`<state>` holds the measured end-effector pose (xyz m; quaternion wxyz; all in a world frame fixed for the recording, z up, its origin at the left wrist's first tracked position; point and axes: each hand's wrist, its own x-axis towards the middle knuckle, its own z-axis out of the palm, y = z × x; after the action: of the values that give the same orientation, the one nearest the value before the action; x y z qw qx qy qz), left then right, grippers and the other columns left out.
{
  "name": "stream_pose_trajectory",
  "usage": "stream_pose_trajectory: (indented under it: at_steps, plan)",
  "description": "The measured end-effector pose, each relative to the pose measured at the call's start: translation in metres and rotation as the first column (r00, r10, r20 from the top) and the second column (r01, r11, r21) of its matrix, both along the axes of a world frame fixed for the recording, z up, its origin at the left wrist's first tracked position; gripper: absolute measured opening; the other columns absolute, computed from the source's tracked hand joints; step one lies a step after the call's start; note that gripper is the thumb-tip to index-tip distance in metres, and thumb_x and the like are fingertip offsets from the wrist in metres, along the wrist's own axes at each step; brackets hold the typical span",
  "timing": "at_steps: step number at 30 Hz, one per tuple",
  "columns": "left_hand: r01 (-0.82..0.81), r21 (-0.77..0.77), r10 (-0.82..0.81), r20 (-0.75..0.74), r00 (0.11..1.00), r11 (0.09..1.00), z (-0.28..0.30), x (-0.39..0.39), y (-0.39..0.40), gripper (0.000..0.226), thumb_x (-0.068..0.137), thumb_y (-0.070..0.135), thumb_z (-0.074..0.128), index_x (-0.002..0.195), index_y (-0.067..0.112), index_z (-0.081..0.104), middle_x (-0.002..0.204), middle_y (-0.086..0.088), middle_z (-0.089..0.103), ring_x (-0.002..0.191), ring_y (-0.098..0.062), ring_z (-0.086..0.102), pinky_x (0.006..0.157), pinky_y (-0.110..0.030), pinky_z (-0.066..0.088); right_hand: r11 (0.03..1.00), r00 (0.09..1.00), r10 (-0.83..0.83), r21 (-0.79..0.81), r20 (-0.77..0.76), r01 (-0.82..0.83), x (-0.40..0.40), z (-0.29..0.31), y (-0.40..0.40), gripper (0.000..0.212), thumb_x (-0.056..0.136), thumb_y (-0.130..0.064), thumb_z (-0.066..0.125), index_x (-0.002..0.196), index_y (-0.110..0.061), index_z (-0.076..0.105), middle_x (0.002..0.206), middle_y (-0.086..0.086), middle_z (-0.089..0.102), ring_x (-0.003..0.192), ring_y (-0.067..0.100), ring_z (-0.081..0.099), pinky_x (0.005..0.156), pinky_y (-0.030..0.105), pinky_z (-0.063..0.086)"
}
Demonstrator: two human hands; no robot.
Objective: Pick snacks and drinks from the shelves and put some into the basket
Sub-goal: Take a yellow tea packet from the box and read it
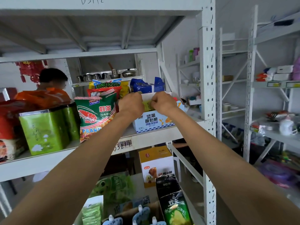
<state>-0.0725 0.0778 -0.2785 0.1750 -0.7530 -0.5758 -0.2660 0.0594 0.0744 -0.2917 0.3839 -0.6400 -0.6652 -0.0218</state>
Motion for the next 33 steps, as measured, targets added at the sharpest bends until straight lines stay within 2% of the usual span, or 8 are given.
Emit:
stream_pose_trajectory:
  at_steps: [4,8,11,14,17,24,28,33]
  plan:
    - [0.015,-0.009,-0.016,-0.024,1.000,1.000,0.000,0.000,0.002,0.028,0.093,0.018,0.055,0.118,0.018,0.065,0.101,-0.004,0.065,0.086,-0.022,0.057,0.071,-0.035,0.048,0.998,0.999,0.018,-0.054,-0.034,-0.020,0.001,0.006,0.005,0.019,0.093,-0.024,0.058,0.096,-0.011,0.073,0.092,0.007,0.070,0.079,0.021,0.062,0.061,0.025,0.041]
    - [0.059,-0.032,-0.060,-0.020,0.998,0.998,-0.002,-0.002,0.005,0.031,0.093,0.017,0.052,0.122,0.019,0.063,0.110,-0.004,0.066,0.097,-0.024,0.061,0.077,-0.037,0.052,0.994,0.982,0.036,-0.097,-0.184,-0.054,0.001,0.012,0.012,0.019,0.091,-0.020,0.062,0.104,-0.009,0.070,0.099,0.009,0.070,0.090,0.024,0.067,0.078,0.033,0.056]
    - [0.120,0.005,-0.120,0.063,0.991,0.993,-0.001,-0.005,0.005,0.030,0.093,0.015,0.052,0.120,0.019,0.064,0.113,-0.004,0.066,0.101,-0.025,0.062,0.078,-0.036,0.052,0.989,0.922,0.103,-0.060,-0.374,-0.135,0.004,0.016,0.009,0.009,0.091,-0.014,0.062,0.092,-0.010,0.070,0.098,0.014,0.071,0.095,0.028,0.069,0.089,0.039,0.057]
    - [0.206,0.047,-0.212,0.198,0.957,0.977,0.003,-0.009,0.004,0.028,0.093,0.014,0.055,0.119,0.019,0.065,0.114,-0.006,0.068,0.103,-0.027,0.063,0.084,-0.041,0.054,0.971,0.800,0.230,0.080,-0.555,-0.224,0.008,0.017,0.007,0.021,0.092,-0.007,0.061,0.075,-0.019,0.065,0.094,0.012,0.070,0.087,0.025,0.068,0.082,0.034,0.057]
    - [0.315,0.094,-0.323,0.443,0.836,0.944,0.010,-0.014,0.001,0.026,0.092,0.014,0.060,0.118,0.018,0.064,0.108,-0.007,0.070,0.096,-0.028,0.067,0.082,-0.042,0.056,0.938,0.683,0.345,0.253,-0.644,-0.235,0.009,0.018,0.006,0.020,0.091,-0.006,0.061,0.076,-0.018,0.066,0.090,0.008,0.070,0.084,0.022,0.066,0.083,0.037,0.058]
    - [0.478,0.230,-0.423,0.837,0.347,0.848,0.009,-0.022,-0.036,0.020,0.096,0.011,0.061,0.115,0.009,0.060,0.098,-0.002,0.068,0.080,-0.009,0.062,0.072,-0.025,0.055,0.867,0.540,0.484,0.462,-0.689,-0.188,0.008,0.025,-0.025,0.017,0.095,-0.012,0.059,0.080,-0.020,0.061,0.100,0.012,0.072,0.082,0.017,0.064,0.074,0.030,0.056]
    - [0.544,0.229,-0.413,0.877,0.244,0.807,-0.017,-0.028,-0.055,0.012,0.097,0.008,0.057,0.094,0.012,0.068,0.087,0.004,0.071,0.073,-0.005,0.065,0.064,-0.017,0.055,0.869,0.535,0.483,0.456,-0.693,-0.193,0.002,0.009,-0.036,0.011,0.093,-0.019,0.064,0.082,-0.022,0.066,0.097,0.010,0.073,0.087,0.022,0.068,0.082,0.041,0.058]
    - [0.524,0.223,-0.368,0.911,0.189,0.822,-0.055,-0.037,-0.068,0.010,0.096,0.011,0.059,0.093,0.010,0.068,0.088,0.001,0.072,0.075,-0.006,0.066,0.066,-0.019,0.054,0.867,0.475,0.495,0.371,-0.728,-0.334,-0.008,-0.034,-0.059,0.012,0.095,-0.026,0.062,0.094,-0.015,0.067,0.087,0.002,0.072,0.077,0.014,0.068,0.073,0.032,0.057]
